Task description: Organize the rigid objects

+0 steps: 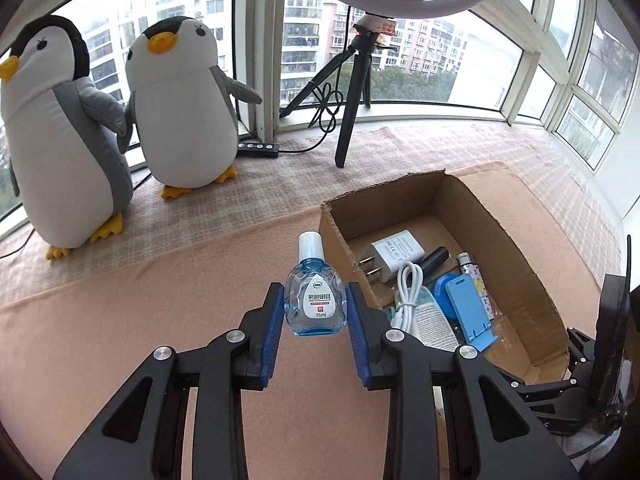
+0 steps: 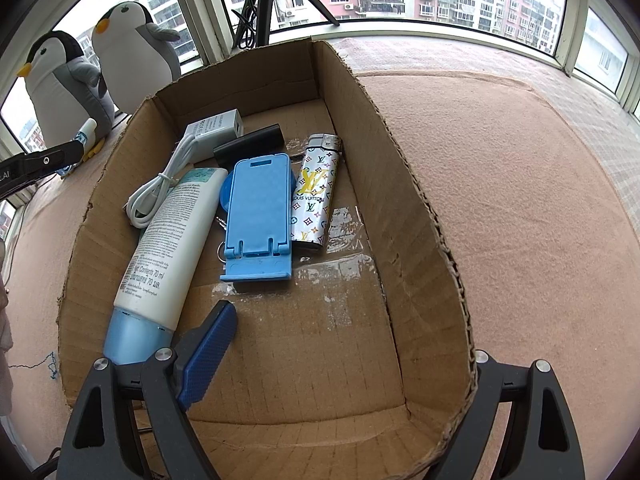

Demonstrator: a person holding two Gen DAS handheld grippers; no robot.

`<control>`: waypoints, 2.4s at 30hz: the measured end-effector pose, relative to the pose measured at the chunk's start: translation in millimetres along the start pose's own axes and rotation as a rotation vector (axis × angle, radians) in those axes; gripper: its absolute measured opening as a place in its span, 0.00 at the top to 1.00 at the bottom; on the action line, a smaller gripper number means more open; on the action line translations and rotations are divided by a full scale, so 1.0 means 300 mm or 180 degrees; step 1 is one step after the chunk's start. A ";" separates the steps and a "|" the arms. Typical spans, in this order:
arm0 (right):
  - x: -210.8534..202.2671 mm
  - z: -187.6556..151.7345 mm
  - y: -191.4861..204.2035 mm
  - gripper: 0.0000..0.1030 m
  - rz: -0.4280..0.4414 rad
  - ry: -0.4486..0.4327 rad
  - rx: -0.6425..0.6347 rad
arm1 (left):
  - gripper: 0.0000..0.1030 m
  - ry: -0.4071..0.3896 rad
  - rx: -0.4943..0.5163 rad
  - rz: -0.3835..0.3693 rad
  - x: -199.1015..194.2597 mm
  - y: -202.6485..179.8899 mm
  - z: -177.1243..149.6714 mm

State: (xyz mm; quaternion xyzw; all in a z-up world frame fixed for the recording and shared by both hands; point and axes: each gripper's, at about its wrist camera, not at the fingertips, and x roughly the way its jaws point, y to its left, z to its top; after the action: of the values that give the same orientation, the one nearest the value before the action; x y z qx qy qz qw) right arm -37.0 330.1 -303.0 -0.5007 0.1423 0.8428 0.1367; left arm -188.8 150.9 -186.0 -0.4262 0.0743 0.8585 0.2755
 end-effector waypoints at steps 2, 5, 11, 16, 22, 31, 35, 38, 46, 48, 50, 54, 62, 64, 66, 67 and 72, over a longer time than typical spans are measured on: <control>-0.001 0.000 -0.002 0.18 -0.0001 0.0001 0.0000 | 0.72 -0.0020 0.0037 -0.0080 -0.015 -0.047 0.002; 0.006 0.010 0.008 0.18 -0.0004 -0.0005 -0.0009 | 0.72 -0.0046 0.0092 -0.0179 -0.033 -0.110 0.006; 0.004 0.010 0.004 0.18 -0.0013 -0.0007 -0.0028 | 0.72 -0.0066 0.0162 -0.0312 -0.050 -0.204 0.004; 0.000 0.006 0.001 0.18 -0.0026 -0.0013 -0.0037 | 0.72 -0.0066 0.0152 -0.0352 -0.043 -0.245 0.000; -0.010 -0.003 0.015 0.18 -0.0055 -0.0004 -0.0053 | 0.72 -0.0041 0.0104 -0.0294 -0.006 -0.262 -0.005; -0.012 0.001 0.016 0.18 -0.0071 0.0003 -0.0035 | 0.71 0.0027 0.0060 -0.0248 0.074 -0.272 0.033; -0.011 0.003 0.021 0.18 -0.0069 0.0004 -0.0032 | 0.71 0.0012 0.0077 -0.0284 0.070 -0.278 0.041; -0.011 0.002 0.021 0.18 -0.0068 0.0004 -0.0031 | 0.71 0.0010 0.0116 -0.0300 0.065 -0.284 0.042; -0.010 0.003 0.023 0.18 -0.0068 0.0005 -0.0031 | 0.62 -0.0012 0.0130 -0.0262 0.056 -0.290 0.042; -0.007 0.006 0.028 0.18 -0.0068 0.0007 -0.0031 | 0.41 -0.0031 0.0120 -0.0243 0.051 -0.287 0.041; -0.007 0.005 0.028 0.18 -0.0067 0.0005 -0.0031 | 0.38 -0.0055 0.0112 -0.0244 0.043 -0.283 0.040; -0.007 0.006 0.030 0.18 -0.0068 0.0007 -0.0037 | 0.38 -0.0040 0.0069 -0.0251 0.036 -0.270 0.037; -0.027 0.011 0.040 0.17 -0.0151 -0.0035 -0.0097 | 0.32 -0.0017 -0.0050 -0.0217 -0.017 -0.212 0.001; -0.058 0.010 0.047 0.17 -0.0155 -0.0103 -0.0103 | 0.32 -0.0016 -0.0067 -0.0191 -0.035 -0.197 -0.011; -0.085 0.016 0.047 0.17 -0.0159 -0.0155 -0.0121 | 0.32 -0.0035 -0.0086 -0.0161 -0.058 -0.185 -0.024; -0.099 0.017 0.049 0.17 -0.0153 -0.0177 -0.0134 | 0.32 -0.0045 -0.0099 -0.0148 -0.071 -0.178 -0.030; -0.178 -0.003 0.069 0.17 -0.0129 -0.0305 -0.0201 | 0.32 -0.0099 -0.0149 -0.0074 -0.146 -0.155 -0.062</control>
State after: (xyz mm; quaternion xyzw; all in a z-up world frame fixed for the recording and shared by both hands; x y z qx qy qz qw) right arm -19.3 306.0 -254.1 -0.4667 0.0988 0.8669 0.1446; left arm -129.7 165.3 -158.8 -0.4200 0.0449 0.8632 0.2765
